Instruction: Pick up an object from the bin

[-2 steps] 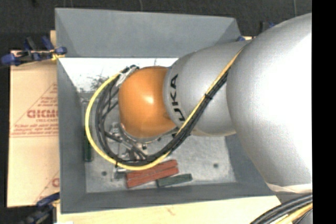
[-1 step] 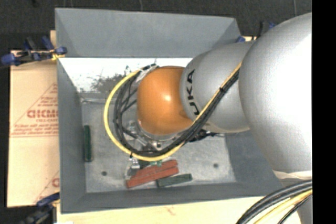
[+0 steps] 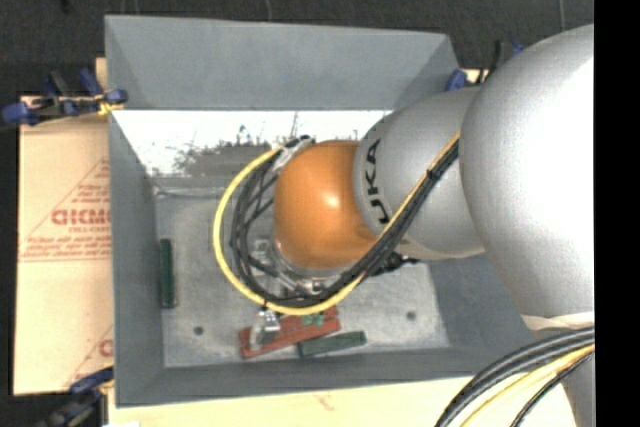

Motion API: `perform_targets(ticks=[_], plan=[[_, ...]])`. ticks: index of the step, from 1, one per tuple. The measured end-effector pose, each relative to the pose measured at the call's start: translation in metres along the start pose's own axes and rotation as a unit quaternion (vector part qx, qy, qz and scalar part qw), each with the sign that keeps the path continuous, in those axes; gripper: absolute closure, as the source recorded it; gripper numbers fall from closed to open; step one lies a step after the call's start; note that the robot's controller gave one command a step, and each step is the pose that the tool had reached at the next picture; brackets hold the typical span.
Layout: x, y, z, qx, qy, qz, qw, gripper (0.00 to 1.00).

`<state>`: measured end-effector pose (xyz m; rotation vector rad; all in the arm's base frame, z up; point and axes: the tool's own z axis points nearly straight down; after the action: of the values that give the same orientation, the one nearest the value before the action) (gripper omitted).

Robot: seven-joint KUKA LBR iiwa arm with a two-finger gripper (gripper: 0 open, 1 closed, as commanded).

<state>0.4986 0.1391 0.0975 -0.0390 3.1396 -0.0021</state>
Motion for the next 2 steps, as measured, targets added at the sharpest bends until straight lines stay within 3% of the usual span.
perform_targets(ticks=[1,2], plan=[[0.0035,-0.0491,0.0183,-0.008,0.0006,-0.048,0.9988,1.0],[0.0034,-0.0492,0.0183,-0.008,0.0006,-0.048,0.9988,1.0]])
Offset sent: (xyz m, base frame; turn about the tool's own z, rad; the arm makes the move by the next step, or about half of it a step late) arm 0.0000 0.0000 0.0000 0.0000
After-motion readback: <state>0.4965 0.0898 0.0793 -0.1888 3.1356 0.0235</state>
